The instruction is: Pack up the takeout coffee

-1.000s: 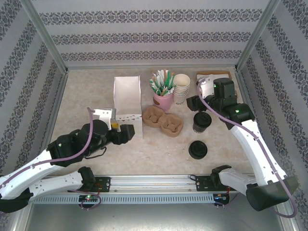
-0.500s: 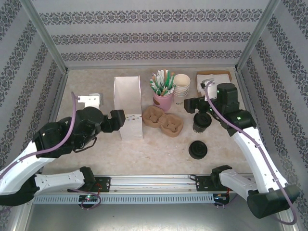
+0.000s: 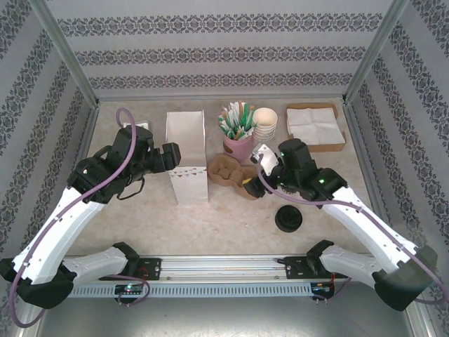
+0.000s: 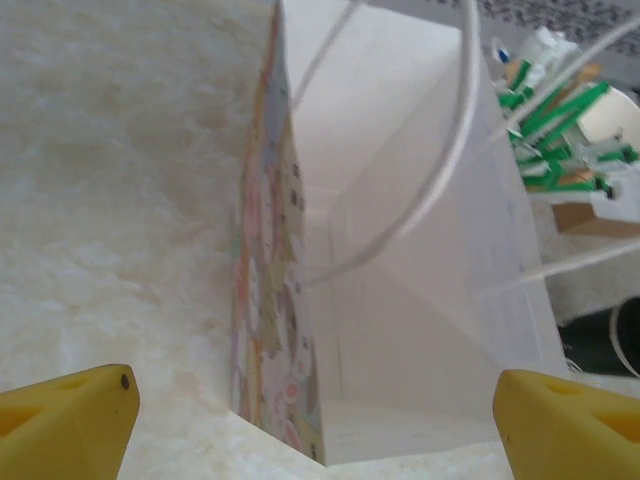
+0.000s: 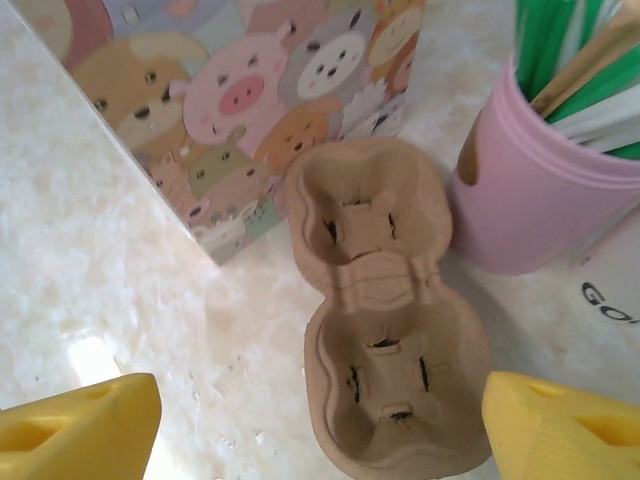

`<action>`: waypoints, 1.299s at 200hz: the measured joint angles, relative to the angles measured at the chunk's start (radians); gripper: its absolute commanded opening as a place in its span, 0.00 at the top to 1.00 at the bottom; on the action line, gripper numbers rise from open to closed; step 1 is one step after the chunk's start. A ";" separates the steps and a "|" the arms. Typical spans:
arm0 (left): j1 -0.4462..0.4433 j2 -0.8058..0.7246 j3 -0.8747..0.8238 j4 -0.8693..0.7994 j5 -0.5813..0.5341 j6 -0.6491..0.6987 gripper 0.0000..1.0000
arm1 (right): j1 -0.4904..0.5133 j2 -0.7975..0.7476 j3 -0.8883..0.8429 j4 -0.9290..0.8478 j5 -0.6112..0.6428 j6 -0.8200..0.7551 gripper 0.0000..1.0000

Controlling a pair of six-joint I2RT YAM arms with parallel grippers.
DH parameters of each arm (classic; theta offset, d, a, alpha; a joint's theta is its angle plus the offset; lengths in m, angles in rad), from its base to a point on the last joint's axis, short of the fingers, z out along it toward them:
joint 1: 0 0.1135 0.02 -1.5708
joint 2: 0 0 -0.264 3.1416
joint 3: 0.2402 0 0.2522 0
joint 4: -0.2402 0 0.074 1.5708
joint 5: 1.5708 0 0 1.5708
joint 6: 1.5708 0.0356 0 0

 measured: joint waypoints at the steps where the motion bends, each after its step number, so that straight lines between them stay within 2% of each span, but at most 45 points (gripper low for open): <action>1: 0.001 -0.001 -0.001 0.002 0.005 0.002 0.08 | 0.000 0.002 0.000 0.000 0.000 0.000 0.19; 18: 0.021 -0.019 -0.013 0.029 0.066 0.018 0.08 | 0.003 0.060 0.000 0.003 -0.002 -0.033 0.24; 50: 0.034 -0.061 -0.040 0.074 0.148 0.039 0.08 | 0.002 0.187 0.002 0.007 -0.026 -0.101 0.25; 56: 0.035 -0.065 -0.047 0.079 0.159 0.042 0.08 | -0.006 0.211 0.005 0.004 -0.037 -0.113 0.28; 89: 0.038 -0.089 -0.105 0.113 0.188 0.059 0.08 | -0.136 0.336 0.035 0.009 -0.198 -0.162 0.33; 108: 0.038 -0.106 -0.132 0.123 0.193 0.068 0.08 | -0.180 0.380 0.055 0.022 -0.229 -0.195 0.32; 174: 0.038 -0.144 -0.192 0.181 0.199 0.080 0.08 | -0.158 0.393 0.049 0.105 -0.251 -0.349 0.28; 260: 0.038 -0.179 -0.230 0.221 0.192 0.121 0.08 | -0.114 0.523 0.072 0.122 -0.177 -0.483 0.27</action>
